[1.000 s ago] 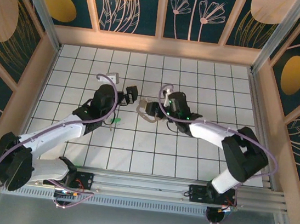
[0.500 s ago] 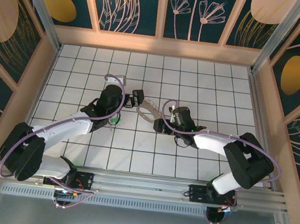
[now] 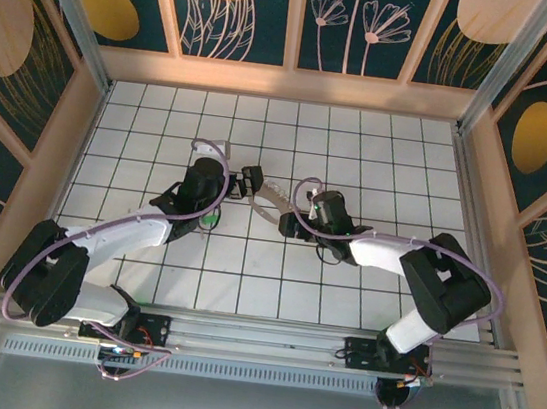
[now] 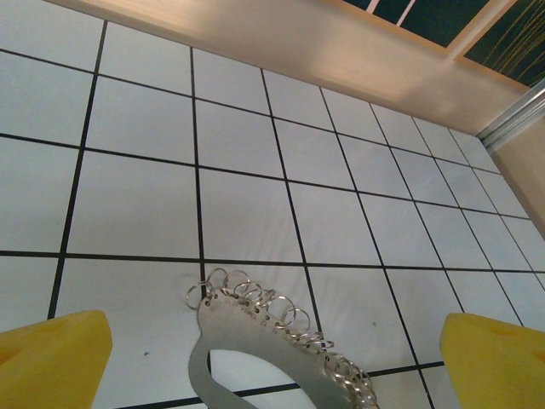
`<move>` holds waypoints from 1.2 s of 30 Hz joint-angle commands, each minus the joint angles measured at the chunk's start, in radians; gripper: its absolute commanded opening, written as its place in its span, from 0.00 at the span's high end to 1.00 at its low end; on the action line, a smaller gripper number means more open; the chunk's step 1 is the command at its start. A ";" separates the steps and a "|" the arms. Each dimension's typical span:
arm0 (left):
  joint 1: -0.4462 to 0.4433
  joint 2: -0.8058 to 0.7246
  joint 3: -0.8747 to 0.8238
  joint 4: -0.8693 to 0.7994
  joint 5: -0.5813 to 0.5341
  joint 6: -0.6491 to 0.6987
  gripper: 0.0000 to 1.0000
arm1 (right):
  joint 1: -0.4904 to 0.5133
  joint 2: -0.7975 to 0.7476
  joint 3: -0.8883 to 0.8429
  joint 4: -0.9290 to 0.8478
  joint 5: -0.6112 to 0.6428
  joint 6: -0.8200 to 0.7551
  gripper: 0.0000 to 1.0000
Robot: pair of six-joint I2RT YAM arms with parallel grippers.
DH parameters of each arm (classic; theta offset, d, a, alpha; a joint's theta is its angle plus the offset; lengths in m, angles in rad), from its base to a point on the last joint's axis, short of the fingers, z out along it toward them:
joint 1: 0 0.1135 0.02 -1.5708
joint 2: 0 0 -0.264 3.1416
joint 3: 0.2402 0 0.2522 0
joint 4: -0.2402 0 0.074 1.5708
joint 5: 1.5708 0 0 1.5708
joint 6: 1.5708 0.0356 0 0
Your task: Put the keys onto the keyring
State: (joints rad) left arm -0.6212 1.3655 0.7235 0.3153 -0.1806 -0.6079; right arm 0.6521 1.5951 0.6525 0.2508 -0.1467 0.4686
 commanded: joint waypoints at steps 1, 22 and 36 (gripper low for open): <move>-0.002 0.017 -0.010 0.042 0.016 -0.015 0.01 | -0.012 0.020 0.028 0.024 0.003 -0.015 0.23; -0.003 0.024 -0.012 0.057 0.034 -0.015 0.01 | -0.037 0.063 0.075 0.027 -0.037 0.001 0.24; -0.002 0.037 -0.006 0.069 0.044 -0.020 0.01 | -0.014 0.030 0.030 0.044 -0.063 0.030 0.24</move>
State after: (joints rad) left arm -0.6212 1.3926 0.7197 0.3489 -0.1528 -0.6151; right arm 0.6300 1.6375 0.6880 0.2661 -0.1886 0.4847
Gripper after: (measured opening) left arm 0.988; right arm 0.760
